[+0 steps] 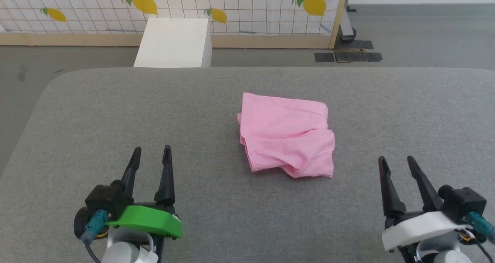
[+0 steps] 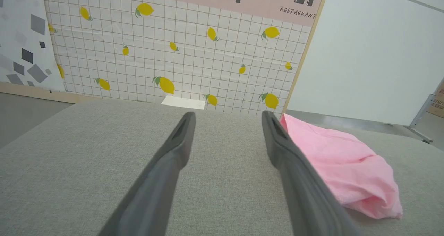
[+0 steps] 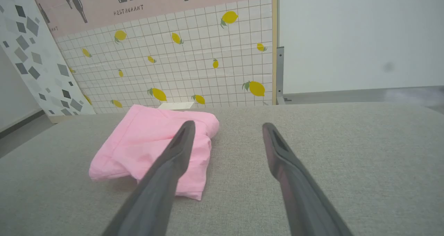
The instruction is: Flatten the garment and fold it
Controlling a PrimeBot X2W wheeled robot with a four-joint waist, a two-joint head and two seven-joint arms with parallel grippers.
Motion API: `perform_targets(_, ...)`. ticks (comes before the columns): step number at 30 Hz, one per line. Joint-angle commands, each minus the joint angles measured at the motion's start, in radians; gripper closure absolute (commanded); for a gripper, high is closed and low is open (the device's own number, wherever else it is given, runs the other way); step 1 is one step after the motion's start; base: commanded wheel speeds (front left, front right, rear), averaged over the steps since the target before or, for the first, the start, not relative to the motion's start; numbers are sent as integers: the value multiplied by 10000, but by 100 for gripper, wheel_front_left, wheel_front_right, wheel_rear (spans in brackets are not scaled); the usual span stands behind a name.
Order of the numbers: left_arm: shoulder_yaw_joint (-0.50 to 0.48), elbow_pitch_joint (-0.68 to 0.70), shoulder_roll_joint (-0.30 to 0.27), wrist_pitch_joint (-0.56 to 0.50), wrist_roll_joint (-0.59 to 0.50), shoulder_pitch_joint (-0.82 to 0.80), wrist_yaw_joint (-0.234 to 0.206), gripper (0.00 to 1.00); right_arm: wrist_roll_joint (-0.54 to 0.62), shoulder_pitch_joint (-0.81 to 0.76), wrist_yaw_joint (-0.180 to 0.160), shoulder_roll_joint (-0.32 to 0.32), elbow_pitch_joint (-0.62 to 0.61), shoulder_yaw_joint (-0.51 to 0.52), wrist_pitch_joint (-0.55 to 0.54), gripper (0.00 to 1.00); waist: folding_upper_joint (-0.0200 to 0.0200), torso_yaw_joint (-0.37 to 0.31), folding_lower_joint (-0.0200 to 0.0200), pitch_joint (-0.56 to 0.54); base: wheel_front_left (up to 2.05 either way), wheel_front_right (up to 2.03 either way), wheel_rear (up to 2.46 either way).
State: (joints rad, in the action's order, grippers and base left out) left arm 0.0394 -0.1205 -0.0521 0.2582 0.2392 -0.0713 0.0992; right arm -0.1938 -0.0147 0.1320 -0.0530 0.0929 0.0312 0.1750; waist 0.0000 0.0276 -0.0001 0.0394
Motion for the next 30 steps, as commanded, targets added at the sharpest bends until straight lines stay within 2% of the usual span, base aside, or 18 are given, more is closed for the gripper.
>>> perform_targets(1, -42, 26, 18, 36, -12, 164, -37, 0, -900, 191, -13, 27, 155, -24, -312, 0, 0, -16, 1, 34, 0, 0, 0)
perform_targets(4, -60, 79, 18, 36, -13, 114, -46, 0, -3347, 703, -13, 27, 534, 69, -1494, 0, 0, 0, 1, 162, 0, 0, 0)
perform_targets(7, -88, 157, 18, 36, -46, 2, -34, 0, -5819, 1494, -13, 27, 1108, 290, -3407, 0, 0, 53, 1, 379, 0, 0, 0)
perform_targets(9, -95, 199, 18, 36, -74, -86, -20, 0, -6908, 2057, -13, 27, 1667, 628, -4630, 0, 0, 133, 1, 543, 0, 0, 0)
perform_targets(11, -96, 232, 18, 36, -112, -194, -2, 0, -7408, 2672, -13, 27, 2362, 1060, -5744, 0, 0, 247, 1, 723, 0, 0, 0)
perform_targets(14, -74, 278, 18, 36, -128, -362, 15, 0, -7751, 3733, -13, 27, 3705, 1897, -7172, 0, 0, 485, 1, 984, 0, 0, 0)
perform_targets(19, 45, 276, 18, 36, -132, -597, 43, 0, -7878, 5546, -13, 27, 5889, 3208, -8906, 0, 0, 973, 1, 1384, 0, 0, 0)
perform_targets(26, 153, 292, 18, 36, -45, -797, 13, 0, -6478, 7058, -13, -165, 7614, 3931, -10345, 0, 0, 1674, 1, 1673, 0, 0, 0)
perform_targets(30, 208, 290, 18, 36, 4, -816, -7, 0, -5857, 7514, -13, -123, 8114, 4179, -10889, 0, 0, 1965, 1, 1720, 0, 0, 0)
